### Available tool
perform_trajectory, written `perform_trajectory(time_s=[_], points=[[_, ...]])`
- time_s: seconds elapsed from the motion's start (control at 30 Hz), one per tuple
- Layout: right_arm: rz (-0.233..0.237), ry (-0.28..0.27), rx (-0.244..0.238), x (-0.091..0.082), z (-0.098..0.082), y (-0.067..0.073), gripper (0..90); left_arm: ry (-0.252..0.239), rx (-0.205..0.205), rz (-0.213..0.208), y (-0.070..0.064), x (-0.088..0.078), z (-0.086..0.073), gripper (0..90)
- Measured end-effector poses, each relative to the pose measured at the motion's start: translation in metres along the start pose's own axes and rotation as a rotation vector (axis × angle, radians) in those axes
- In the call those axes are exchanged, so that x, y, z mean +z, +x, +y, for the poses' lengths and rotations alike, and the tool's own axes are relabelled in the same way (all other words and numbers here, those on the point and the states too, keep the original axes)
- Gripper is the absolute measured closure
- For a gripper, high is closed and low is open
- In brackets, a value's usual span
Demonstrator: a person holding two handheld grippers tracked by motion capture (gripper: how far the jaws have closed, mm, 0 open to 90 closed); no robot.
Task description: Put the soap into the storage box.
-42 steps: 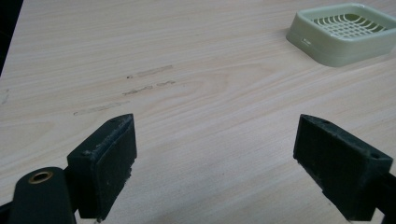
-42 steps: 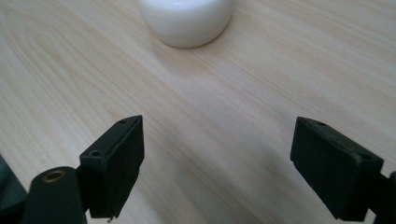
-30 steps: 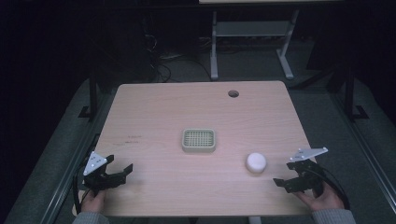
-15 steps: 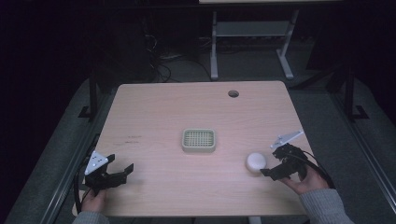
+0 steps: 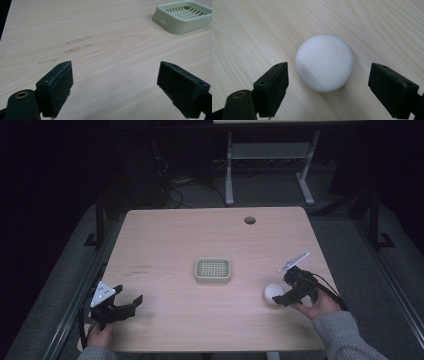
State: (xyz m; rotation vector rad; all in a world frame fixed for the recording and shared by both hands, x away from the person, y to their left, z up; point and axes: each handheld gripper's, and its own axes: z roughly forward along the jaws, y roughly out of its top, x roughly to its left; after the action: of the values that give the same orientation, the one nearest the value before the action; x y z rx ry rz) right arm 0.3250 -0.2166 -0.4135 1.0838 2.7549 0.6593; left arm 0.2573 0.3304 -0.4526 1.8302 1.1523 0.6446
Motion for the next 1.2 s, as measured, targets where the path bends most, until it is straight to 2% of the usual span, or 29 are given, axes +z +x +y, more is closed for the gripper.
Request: perform_trajectory(time_s=[0.67, 0.87, 1.2], points=[[-0.004, 0.136, -0.042, 0.030, 0.022, 0.005, 15.8, 0.001, 0.006, -0.006, -0.001, 0.002, 0.002, 12.9], [-0.011, 0.167, -0.056, 0.035, 0.023, 0.006, 16.7, -0.004, -0.004, -0.002, 0.000, 0.001, 0.002, 12.9], [-0.022, 0.193, -0.068, 0.040, 0.024, 0.006, 20.3, -0.003, 0.003, -0.001, 0.000, 0.000, 0.002, 12.8]])
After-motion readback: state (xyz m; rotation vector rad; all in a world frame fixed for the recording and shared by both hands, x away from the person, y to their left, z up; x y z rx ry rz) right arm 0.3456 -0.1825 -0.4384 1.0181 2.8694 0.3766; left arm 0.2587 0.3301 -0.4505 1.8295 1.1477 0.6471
